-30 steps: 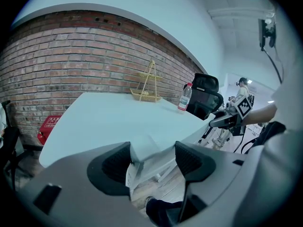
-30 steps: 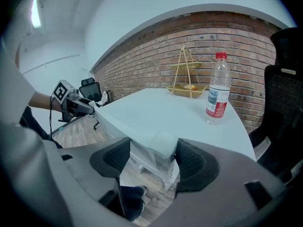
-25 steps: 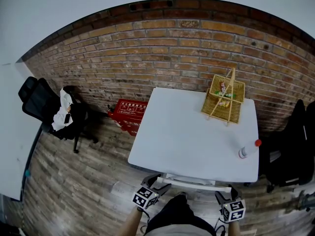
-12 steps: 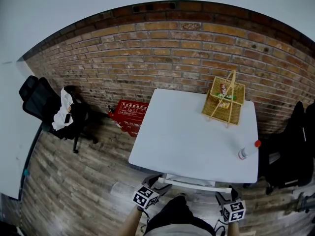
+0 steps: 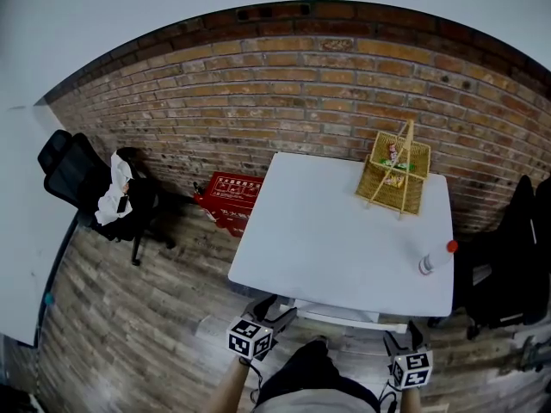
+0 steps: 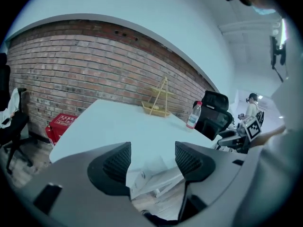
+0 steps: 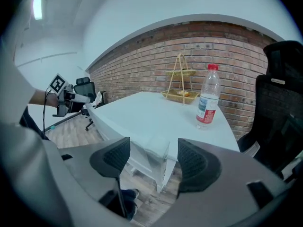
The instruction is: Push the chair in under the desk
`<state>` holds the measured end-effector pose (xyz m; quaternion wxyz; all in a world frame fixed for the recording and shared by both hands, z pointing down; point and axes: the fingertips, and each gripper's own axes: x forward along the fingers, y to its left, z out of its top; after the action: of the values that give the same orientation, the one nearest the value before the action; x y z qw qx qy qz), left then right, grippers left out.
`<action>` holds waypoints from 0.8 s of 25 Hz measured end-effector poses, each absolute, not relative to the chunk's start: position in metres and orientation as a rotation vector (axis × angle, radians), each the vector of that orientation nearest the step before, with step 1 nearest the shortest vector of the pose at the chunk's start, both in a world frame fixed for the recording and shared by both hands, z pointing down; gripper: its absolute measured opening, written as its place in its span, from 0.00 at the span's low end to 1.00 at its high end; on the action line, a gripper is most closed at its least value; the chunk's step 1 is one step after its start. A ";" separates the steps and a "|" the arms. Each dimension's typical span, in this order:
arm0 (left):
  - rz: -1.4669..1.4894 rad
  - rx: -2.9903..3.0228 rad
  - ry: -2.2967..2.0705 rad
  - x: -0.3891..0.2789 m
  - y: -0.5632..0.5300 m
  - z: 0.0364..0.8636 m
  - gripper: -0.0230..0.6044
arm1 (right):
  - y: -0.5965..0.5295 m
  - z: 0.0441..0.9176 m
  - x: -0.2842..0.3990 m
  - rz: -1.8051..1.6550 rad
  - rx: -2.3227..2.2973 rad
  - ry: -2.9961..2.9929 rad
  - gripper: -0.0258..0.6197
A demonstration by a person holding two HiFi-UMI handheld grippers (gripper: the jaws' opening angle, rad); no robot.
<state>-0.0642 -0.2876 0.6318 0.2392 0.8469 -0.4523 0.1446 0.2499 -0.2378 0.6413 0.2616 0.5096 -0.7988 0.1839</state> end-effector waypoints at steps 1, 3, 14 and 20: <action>0.380 2.332 -1.256 -0.064 -0.291 0.623 0.51 | -0.238 0.633 0.251 0.470 1.400 -2.171 0.51; 0.365 2.380 -1.276 -0.059 -0.297 0.605 0.51 | -0.240 0.613 0.254 0.384 1.443 -2.208 0.51; 0.209 2.691 -1.226 0.026 -0.307 0.506 0.13 | -0.293 0.512 0.220 0.093 1.646 -2.435 0.15; 0.136 2.613 -1.314 0.031 -0.315 0.501 0.07 | -0.304 0.486 0.197 0.089 1.716 -2.522 0.07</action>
<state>0.0315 -0.3146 0.5012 0.1065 0.8874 -0.4462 0.0461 0.1971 -0.3042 0.4860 0.0449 0.5616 -0.8257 0.0290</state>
